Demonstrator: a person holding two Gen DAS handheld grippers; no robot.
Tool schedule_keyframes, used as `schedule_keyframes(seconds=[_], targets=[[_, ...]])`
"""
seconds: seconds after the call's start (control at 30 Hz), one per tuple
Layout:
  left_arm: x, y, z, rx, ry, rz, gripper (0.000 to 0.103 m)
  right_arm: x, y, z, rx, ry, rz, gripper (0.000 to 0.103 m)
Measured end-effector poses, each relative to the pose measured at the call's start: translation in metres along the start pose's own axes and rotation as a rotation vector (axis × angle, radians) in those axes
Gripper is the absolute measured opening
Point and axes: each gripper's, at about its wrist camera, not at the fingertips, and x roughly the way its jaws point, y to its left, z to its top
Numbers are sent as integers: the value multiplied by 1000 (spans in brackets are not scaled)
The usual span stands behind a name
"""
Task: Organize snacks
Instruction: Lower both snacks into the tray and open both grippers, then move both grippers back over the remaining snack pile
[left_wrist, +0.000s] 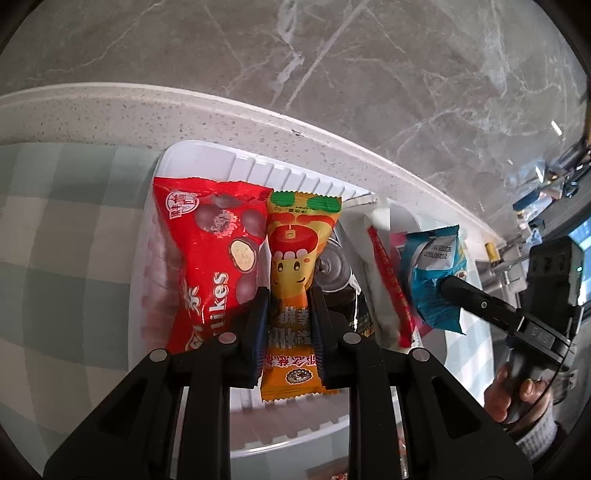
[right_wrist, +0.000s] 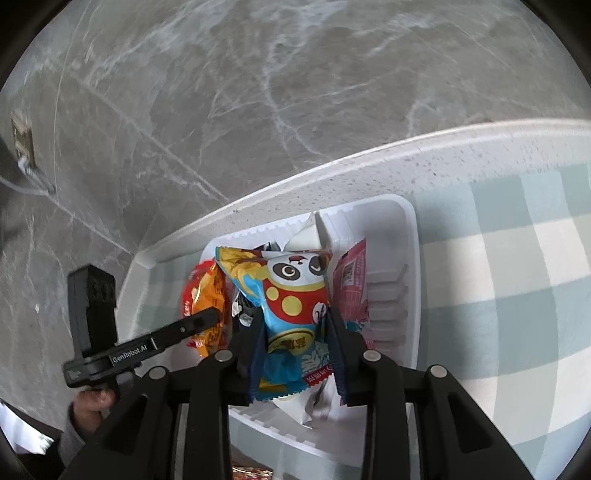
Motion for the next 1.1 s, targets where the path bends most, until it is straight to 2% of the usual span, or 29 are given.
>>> schedule_keyframes(seconds=[0.1,0.2,0.23,0.27,0.3,0.43,0.67,0.93,1.1], targets=[[3,-9,1,43,1,29,22,1,6,-1,-40,4,-31,37],[3,-20,0,73,-1,32,34,-2,13,-3,-81,-5,-69,41],[-1,-23,-1,82,-7,24,48,-3,14,-3,-88,-7,-73,42],[-3,-27,0,90,-11,8,58,-6,16,-4,-95,-11,-79,46],[-5,-32,0,101,-14,0,59,-8,17,-5,-99,-17,-86,47],[-13,-48,1,166,-49,46,60,-23,18,-8,-98,-41,-76,48],[-44,-56,-15,160,-84,26,60,-55,25,-19,-91,-82,-49,53],[-89,-59,-56,176,-91,2,60,-96,42,-44,-99,-114,-16,53],[-107,-63,-93,189,-59,-4,60,-122,48,-67,-113,-132,-24,54]])
